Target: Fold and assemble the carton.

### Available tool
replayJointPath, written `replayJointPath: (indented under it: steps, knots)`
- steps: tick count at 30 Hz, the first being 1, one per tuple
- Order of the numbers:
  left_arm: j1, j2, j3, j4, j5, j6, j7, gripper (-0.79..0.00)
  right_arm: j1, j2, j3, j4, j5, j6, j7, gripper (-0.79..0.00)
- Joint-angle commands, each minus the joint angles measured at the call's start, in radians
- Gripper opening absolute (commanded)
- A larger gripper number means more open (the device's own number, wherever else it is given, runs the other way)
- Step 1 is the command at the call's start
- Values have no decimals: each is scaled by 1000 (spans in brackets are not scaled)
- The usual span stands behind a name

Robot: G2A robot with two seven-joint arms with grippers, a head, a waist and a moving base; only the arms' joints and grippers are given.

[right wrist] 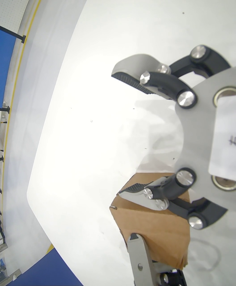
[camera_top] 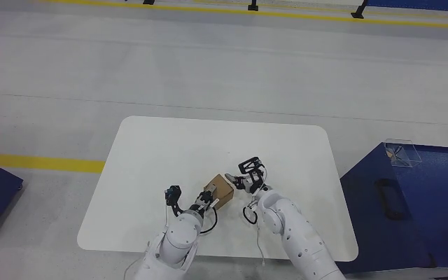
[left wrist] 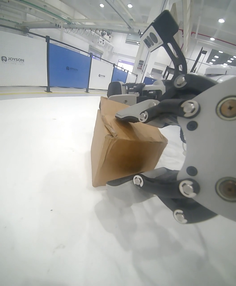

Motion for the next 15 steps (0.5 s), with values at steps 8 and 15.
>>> replayJointPath:
  steps: [8, 15]
  knots:
    - [-2, -1, 5, -1, -3, 3, 12, -339, -35, 10, 2, -44, -12, -102, -5, 0]
    - [19, 3, -3, -36, 7, -9, 33, -188, -26, 4, -4, -24, -17, -32, 20, 0]
